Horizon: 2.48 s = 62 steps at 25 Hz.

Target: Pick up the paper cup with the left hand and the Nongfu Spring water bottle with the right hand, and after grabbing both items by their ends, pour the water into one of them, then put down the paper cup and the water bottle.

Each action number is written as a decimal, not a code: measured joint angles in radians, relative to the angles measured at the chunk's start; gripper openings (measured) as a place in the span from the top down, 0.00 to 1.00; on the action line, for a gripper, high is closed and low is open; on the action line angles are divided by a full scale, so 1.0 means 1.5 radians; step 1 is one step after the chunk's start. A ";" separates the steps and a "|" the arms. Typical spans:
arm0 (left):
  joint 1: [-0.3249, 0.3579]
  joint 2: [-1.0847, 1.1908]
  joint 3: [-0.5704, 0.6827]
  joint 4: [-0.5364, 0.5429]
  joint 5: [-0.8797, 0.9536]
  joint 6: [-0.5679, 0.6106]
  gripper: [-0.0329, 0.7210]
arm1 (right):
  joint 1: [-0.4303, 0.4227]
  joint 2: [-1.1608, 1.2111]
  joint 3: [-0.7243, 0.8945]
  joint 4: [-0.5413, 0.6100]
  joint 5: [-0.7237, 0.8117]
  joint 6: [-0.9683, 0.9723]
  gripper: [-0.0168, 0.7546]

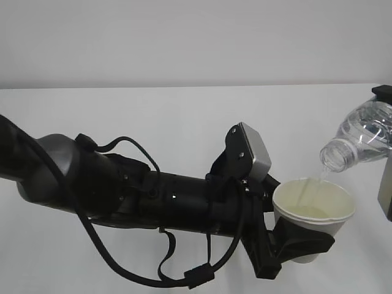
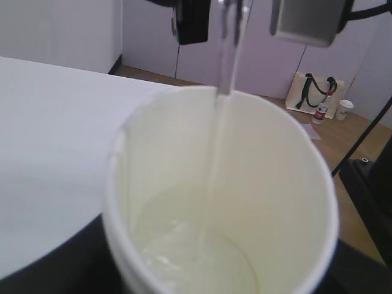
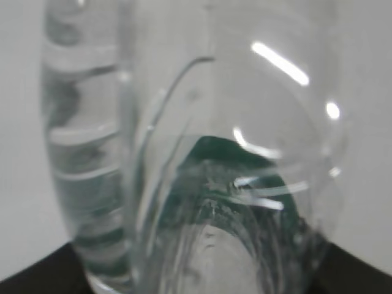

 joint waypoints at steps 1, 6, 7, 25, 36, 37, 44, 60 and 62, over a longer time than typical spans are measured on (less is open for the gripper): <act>0.000 0.000 0.000 -0.001 0.000 0.000 0.33 | 0.000 0.000 0.000 0.000 0.000 0.000 0.43; 0.000 0.000 0.000 -0.002 0.000 0.000 0.33 | 0.000 0.000 0.000 0.001 -0.003 0.000 0.43; 0.000 0.000 0.000 -0.002 0.000 0.000 0.33 | 0.000 0.000 0.000 0.001 -0.004 0.000 0.43; 0.000 0.000 0.000 -0.002 0.001 0.000 0.33 | 0.000 0.000 0.000 0.006 -0.005 -0.016 0.43; 0.000 0.000 0.000 -0.002 0.001 0.000 0.33 | 0.000 0.000 0.000 0.006 -0.006 -0.016 0.43; 0.000 0.000 0.000 -0.002 0.001 0.000 0.33 | 0.000 0.000 0.000 0.006 -0.006 -0.016 0.43; 0.000 0.000 0.000 -0.002 0.001 0.000 0.33 | 0.000 0.000 0.000 0.006 -0.006 -0.016 0.43; 0.000 0.000 0.000 -0.013 0.001 0.000 0.33 | 0.000 0.000 0.000 0.011 -0.010 -0.016 0.43; 0.000 0.000 0.000 -0.013 0.001 0.000 0.33 | 0.000 0.000 0.000 0.011 -0.010 -0.016 0.43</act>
